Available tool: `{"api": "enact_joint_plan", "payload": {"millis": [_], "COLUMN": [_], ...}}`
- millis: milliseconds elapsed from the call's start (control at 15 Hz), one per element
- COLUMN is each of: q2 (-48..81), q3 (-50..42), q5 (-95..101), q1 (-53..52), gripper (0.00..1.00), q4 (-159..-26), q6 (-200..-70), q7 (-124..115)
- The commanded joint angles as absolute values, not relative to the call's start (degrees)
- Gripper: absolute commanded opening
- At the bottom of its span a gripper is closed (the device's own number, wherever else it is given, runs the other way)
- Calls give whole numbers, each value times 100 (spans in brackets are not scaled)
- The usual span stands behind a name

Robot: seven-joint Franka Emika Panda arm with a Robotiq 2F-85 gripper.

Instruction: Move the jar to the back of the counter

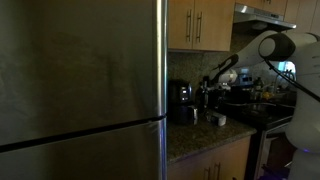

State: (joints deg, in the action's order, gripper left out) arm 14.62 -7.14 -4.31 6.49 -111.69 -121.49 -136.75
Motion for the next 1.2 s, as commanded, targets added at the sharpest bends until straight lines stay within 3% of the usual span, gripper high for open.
{"api": "enact_joint_plan", "payload": {"millis": [0, 733, 800, 867, 1133], "q2": [1580, 2154, 2201, 2078, 2055], "q3": [-797, -945, -1423, -981, -1005], "q5": [-501, -430, -508, -492, -564], "q1": [560, 429, 82, 420, 399], "gripper": [100, 100, 100, 100, 100], "q4": [-11158, -11281, -11319, -11200, -11153], "q6": [-12368, -13594, -13875, -13407, -13206], "q7": [-13918, -15062, -14989, -14916, -14802]}}
